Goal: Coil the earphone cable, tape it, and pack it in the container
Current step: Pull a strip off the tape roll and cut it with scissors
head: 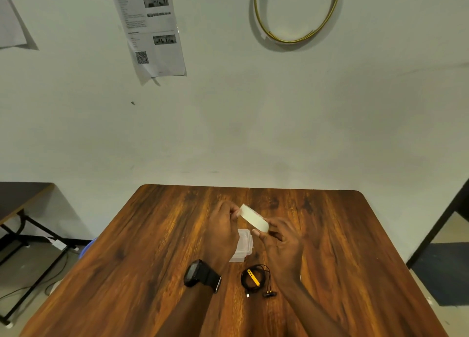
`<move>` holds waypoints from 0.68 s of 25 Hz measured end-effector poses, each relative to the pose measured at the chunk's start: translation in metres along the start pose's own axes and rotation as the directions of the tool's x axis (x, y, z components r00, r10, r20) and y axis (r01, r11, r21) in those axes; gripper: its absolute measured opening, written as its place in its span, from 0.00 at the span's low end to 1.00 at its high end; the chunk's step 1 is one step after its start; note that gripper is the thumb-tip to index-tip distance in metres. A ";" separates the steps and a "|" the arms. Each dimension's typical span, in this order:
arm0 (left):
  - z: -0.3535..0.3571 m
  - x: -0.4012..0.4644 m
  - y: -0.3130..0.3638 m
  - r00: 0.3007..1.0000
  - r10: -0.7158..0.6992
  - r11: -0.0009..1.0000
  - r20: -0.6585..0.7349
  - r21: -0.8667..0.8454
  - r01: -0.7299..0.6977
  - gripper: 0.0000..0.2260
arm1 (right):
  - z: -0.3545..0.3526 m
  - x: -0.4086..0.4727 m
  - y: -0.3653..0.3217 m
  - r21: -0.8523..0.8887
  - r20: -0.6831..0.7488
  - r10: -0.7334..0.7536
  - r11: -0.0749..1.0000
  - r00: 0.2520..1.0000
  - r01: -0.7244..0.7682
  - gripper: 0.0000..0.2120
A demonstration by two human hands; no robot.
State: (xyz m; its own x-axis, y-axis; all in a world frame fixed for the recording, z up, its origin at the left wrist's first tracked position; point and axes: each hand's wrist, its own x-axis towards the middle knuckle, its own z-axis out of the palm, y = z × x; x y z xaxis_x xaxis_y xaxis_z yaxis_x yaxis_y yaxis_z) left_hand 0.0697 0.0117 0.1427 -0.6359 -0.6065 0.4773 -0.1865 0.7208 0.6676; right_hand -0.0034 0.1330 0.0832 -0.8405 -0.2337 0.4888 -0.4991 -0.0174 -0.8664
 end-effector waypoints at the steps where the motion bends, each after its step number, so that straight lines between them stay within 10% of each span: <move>1: 0.000 0.001 0.002 0.999 -0.050 0.999 0.000 -0.022 0.050 0.01 | 0.001 -0.001 -0.002 0.001 -0.004 0.006 1.000 1.000 -0.006 0.16; 7: -0.014 0.010 0.013 0.967 -0.253 0.919 0.044 -0.303 0.254 0.05 | 0.003 0.000 -0.011 0.082 0.010 0.096 0.992 0.995 -0.097 0.15; 17: -0.035 0.019 -0.006 0.965 0.029 0.837 0.262 -0.534 0.120 0.14 | -0.004 0.033 -0.016 0.340 0.167 0.252 0.893 0.953 -0.295 0.10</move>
State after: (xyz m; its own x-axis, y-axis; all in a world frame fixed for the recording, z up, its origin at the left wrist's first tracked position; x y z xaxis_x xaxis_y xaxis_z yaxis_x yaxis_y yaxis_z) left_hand 0.0849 -0.0162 0.1679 -0.8153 -0.4758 0.3299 0.1677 0.3513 0.9211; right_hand -0.0237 0.1293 0.1135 -0.8915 -0.3899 0.2308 -0.1258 -0.2765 -0.9528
